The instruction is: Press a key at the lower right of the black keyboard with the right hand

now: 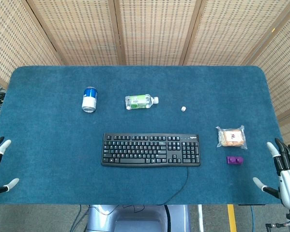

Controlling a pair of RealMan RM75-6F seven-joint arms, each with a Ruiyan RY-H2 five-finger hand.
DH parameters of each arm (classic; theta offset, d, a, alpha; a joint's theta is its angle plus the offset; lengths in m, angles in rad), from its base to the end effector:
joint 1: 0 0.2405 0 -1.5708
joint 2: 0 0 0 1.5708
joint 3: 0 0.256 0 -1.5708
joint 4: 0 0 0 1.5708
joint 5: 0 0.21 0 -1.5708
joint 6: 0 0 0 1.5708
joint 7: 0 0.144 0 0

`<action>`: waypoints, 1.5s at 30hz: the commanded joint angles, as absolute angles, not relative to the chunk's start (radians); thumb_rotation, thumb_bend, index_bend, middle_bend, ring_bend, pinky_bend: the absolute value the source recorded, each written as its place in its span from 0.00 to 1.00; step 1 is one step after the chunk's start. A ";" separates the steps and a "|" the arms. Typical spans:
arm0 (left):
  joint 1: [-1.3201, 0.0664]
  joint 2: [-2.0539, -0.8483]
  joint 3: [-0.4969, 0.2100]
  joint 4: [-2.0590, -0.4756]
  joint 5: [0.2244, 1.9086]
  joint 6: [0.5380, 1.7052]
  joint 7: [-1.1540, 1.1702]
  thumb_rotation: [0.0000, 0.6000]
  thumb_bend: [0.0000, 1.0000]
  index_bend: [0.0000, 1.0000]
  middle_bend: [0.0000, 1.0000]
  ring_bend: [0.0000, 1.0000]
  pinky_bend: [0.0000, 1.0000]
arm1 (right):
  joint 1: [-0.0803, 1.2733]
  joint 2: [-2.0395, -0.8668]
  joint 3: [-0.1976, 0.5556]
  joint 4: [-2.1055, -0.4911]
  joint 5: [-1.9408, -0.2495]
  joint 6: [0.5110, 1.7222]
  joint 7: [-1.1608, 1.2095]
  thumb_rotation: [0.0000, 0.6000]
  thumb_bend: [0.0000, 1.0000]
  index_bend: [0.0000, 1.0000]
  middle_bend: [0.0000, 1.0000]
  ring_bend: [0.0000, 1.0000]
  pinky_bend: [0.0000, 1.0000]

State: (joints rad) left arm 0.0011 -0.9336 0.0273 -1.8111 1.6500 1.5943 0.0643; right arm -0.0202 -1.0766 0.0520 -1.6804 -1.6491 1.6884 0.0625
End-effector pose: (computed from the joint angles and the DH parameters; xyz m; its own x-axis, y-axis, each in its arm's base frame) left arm -0.2776 0.1377 0.1948 0.4433 -0.0011 0.8964 0.8941 -0.0717 -0.4422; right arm -0.2868 -0.1465 0.1855 0.3055 0.1564 0.9393 -0.9445 -0.0751 0.3197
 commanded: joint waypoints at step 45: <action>-0.004 -0.937 -0.009 -1.823 1.581 1.588 0.065 1.00 0.00 0.00 0.00 0.00 0.00 | 0.300 -1.196 -0.024 -1.686 -1.648 1.042 -0.327 1.00 1.00 0.03 0.93 0.96 1.00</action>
State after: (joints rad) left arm -0.0046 -0.9373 -0.0091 -1.8226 1.5817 1.5877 0.0653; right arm 0.2924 -1.1791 -0.0192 -1.6881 -1.6652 1.0591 -0.3050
